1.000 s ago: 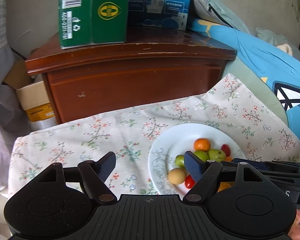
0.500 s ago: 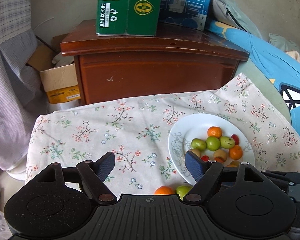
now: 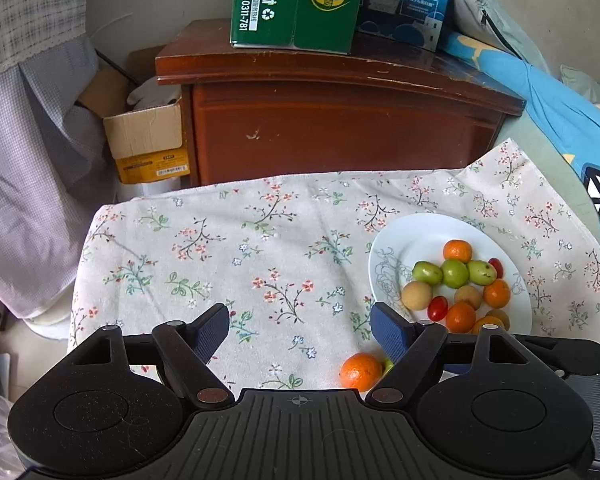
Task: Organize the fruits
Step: 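Withdraw both open tools from the plate back to the last fruits, then grasp the orange with the left tool while the right tool grasps a green fruit, then carry the orange onto the plate with the left tool while the right tool releases the green fruit there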
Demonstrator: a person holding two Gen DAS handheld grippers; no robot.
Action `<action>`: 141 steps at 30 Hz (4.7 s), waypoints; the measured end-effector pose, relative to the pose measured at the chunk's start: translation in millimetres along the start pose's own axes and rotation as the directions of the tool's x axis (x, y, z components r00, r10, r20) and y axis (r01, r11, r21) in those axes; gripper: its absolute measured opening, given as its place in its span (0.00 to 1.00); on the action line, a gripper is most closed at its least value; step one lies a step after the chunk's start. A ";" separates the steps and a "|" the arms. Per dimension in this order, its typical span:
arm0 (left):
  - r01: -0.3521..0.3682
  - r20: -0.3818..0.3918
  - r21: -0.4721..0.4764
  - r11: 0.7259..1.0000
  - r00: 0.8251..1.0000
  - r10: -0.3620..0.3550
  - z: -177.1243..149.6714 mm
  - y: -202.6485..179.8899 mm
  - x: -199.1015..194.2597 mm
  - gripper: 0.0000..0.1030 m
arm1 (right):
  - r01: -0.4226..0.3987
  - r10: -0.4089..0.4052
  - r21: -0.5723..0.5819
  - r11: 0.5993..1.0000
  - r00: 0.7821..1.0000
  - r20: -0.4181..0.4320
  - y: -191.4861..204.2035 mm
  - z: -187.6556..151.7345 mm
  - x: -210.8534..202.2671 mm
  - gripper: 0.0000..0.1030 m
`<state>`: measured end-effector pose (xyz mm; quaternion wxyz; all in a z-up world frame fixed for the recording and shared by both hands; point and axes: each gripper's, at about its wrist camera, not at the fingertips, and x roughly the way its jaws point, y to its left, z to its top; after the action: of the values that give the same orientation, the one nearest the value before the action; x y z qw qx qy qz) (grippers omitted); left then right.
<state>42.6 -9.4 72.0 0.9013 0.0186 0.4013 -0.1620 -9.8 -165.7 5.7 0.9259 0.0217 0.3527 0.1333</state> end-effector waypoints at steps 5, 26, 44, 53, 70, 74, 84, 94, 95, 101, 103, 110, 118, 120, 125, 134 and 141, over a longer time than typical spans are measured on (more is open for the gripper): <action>-0.004 -0.004 -0.002 1.000 1.000 0.004 -2.2 2.6 0.0 0.77 | 0.019 -0.019 -0.028 0.999 1.000 -0.002 1.0 -2.5 5.2 0.32; -0.008 -0.023 -0.012 1.000 1.000 0.007 -2.5 4.8 2.7 0.77 | 0.083 -0.086 -0.268 0.960 0.996 0.000 18.7 -3.9 12.6 0.32; 0.041 -0.092 0.033 0.999 0.995 -0.038 -13.6 -3.1 17.4 0.77 | 0.012 -0.005 0.076 0.997 0.996 -0.086 6.7 -9.6 -25.2 0.28; 0.081 -0.088 0.129 0.988 0.994 -0.070 -32.5 -21.8 29.7 0.73 | 0.035 0.011 0.346 0.937 0.992 -0.128 -15.1 -30.9 -36.8 0.28; 0.109 -0.108 0.144 0.983 0.990 -0.094 -40.1 -33.8 55.0 0.48 | 0.025 0.021 0.335 0.942 0.991 -0.133 -11.8 -32.4 -35.4 0.33; 0.094 -0.099 0.163 0.982 0.992 -0.079 -41.9 -36.3 55.8 0.39 | 0.020 0.029 0.327 0.945 0.989 -0.142 -10.1 -33.8 -33.6 0.35; 0.100 -0.095 0.154 0.983 0.992 -0.086 -41.3 -36.2 54.2 0.29 | 0.020 0.025 0.291 0.957 0.988 -0.150 -4.6 -36.7 -29.1 0.34; 0.103 -0.075 0.118 0.988 0.993 -0.094 -34.3 -33.0 48.2 0.29 | 0.027 0.001 0.276 0.961 0.995 -0.103 -4.5 -27.7 -39.2 0.33; 0.108 -0.068 0.115 0.987 0.993 -0.100 -32.6 -33.6 46.8 0.29 | 0.030 -0.005 0.285 0.958 0.996 -0.088 -6.9 -25.1 -42.1 0.33; 0.145 -0.017 0.114 0.983 0.989 -0.145 -21.7 -41.1 35.0 0.29 | 0.063 -0.069 0.356 0.932 0.998 0.005 -30.0 -8.2 -62.8 0.33; 0.167 -0.004 0.120 0.979 0.986 -0.168 -18.2 -46.1 32.2 0.29 | 0.075 -0.093 0.387 0.919 0.995 0.028 -40.8 -2.8 -69.4 0.33; 0.225 0.003 0.133 0.965 0.974 -0.227 -13.3 -63.8 33.3 0.29 | 0.137 -0.180 0.513 0.847 0.983 0.034 -82.0 3.5 -73.1 0.33; 0.251 -0.010 0.131 0.959 0.968 -0.252 -12.4 -76.9 41.3 0.29 | 0.130 -0.183 0.545 0.829 0.982 0.044 -95.4 4.0 -61.3 0.33; 0.256 -0.016 0.128 0.958 0.967 -0.256 -12.7 -78.4 43.4 0.29 | 0.130 -0.185 0.547 0.827 0.982 0.047 -95.9 4.0 -59.3 0.33; 0.261 -0.023 0.128 0.957 0.965 -0.260 -13.0 -83.5 46.6 0.29 | 0.131 -0.194 0.568 0.813 0.980 0.052 -101.8 4.8 -54.6 0.33; 0.267 -0.027 0.123 0.956 0.964 -0.266 -13.2 -89.2 53.8 0.30 | 0.134 -0.202 0.595 0.792 0.978 0.048 -110.7 4.8 -43.7 0.35; 0.256 -0.005 0.125 0.958 0.966 -0.258 -8.2 -90.6 48.1 0.40 | 0.136 -0.215 0.583 0.801 0.974 0.068 -108.0 8.5 -48.6 0.35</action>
<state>39.0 -107.2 40.1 0.8719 0.0215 0.3844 -0.3025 -13.9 -282.0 29.0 0.9055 0.2757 0.3155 -0.0676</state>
